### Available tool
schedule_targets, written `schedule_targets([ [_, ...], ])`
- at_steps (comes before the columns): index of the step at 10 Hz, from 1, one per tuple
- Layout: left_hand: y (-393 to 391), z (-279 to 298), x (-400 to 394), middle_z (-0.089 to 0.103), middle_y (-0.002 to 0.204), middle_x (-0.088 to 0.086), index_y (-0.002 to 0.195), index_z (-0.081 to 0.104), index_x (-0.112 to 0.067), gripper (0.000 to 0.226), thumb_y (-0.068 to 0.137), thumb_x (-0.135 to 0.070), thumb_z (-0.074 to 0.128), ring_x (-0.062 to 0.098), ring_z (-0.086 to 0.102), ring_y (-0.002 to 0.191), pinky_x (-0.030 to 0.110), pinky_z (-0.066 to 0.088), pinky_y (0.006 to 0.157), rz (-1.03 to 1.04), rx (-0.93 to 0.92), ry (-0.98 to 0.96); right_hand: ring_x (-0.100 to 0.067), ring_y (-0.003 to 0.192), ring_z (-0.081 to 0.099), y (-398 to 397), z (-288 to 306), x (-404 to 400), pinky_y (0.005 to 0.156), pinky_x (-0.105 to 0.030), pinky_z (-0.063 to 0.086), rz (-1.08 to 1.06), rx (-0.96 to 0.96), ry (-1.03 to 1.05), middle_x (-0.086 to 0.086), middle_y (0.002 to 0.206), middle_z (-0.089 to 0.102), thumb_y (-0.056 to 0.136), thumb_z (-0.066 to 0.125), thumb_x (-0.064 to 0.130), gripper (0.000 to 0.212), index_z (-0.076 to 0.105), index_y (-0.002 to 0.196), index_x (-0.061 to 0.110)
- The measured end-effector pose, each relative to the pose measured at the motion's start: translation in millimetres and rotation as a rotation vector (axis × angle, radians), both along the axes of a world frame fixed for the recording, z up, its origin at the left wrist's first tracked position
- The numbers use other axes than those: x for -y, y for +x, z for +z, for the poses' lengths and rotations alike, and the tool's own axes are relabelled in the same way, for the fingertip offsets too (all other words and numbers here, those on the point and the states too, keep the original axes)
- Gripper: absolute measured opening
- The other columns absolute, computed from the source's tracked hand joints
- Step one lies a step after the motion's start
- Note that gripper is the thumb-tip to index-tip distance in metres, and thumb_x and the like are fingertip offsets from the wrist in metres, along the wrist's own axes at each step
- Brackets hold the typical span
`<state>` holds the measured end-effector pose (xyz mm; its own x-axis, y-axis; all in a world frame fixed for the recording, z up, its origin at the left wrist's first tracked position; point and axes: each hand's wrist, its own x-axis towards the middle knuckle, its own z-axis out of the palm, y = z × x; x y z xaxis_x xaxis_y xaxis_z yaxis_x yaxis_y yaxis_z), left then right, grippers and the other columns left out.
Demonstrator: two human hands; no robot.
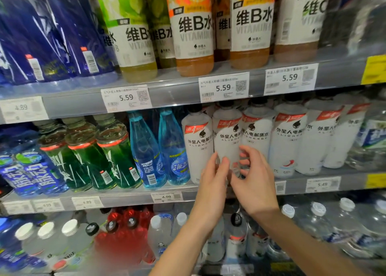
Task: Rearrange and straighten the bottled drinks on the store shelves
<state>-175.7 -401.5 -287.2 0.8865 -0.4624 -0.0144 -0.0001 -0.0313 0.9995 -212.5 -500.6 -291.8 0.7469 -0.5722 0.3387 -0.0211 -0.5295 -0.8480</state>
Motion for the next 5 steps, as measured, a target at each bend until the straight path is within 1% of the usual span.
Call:
schedule_targets([
  [1,-0.2,2.6,-16.6,0.057,0.134,-0.008,0.142,0.048,-0.033,0.078,0.074,-0.07,0.051,0.004,0.053,0.124,0.037,0.041,0.111,-0.008,0.202,0.164,-0.009,0.109,0.056,-6.2,0.5,6.6,0.095,-0.029,0.049,0.007,-0.097,-0.14,0.013,0.113,0.051,0.084,0.072,0.018,0.044,0.054,0.124,0.025],
  [2,-2.1,1.7,-38.4,0.057,0.125,-0.012,0.136,0.053,-0.033,0.06,0.085,-0.064,0.051,0.003,0.053,0.12,0.035,0.043,0.107,0.003,0.401,0.375,-0.011,0.113,0.054,-13.7,3.7,6.9,0.096,-0.033,0.048,0.043,-0.193,-0.236,0.013,0.112,0.053,0.084,0.071,0.026,0.041,0.055,0.122,0.026],
  [3,-6.1,4.1,-58.7,0.051,0.127,-0.017,0.139,0.048,-0.038,0.047,0.096,-0.056,0.046,0.0,0.051,0.118,0.026,0.043,0.099,0.052,0.584,0.613,-0.011,0.117,0.05,-21.4,7.7,2.5,0.098,-0.032,0.046,0.065,-0.265,-0.311,0.011,0.119,0.055,0.086,0.069,0.032,0.042,0.054,0.125,0.027],
  [4,-13.8,6.9,-69.2,0.044,0.132,-0.022,0.139,0.044,-0.039,0.052,0.094,-0.064,0.038,0.003,0.052,0.116,0.029,0.046,0.089,0.085,0.717,0.835,-0.011,0.122,0.047,-29.6,9.1,2.6,0.1,-0.032,0.044,0.075,-0.331,-0.361,0.012,0.126,0.053,0.086,0.067,0.034,0.047,0.051,0.13,0.03],
  [5,-17.1,4.1,-83.4,0.045,0.137,-0.018,0.138,0.046,-0.036,0.06,0.092,-0.07,0.03,0.009,0.049,0.124,0.031,0.046,0.094,0.141,0.817,0.984,-0.013,0.128,0.044,-37.0,14.9,2.9,0.102,-0.036,0.043,0.094,-0.377,-0.395,0.011,0.133,0.051,0.086,0.067,0.038,0.054,0.047,0.136,0.031],
])
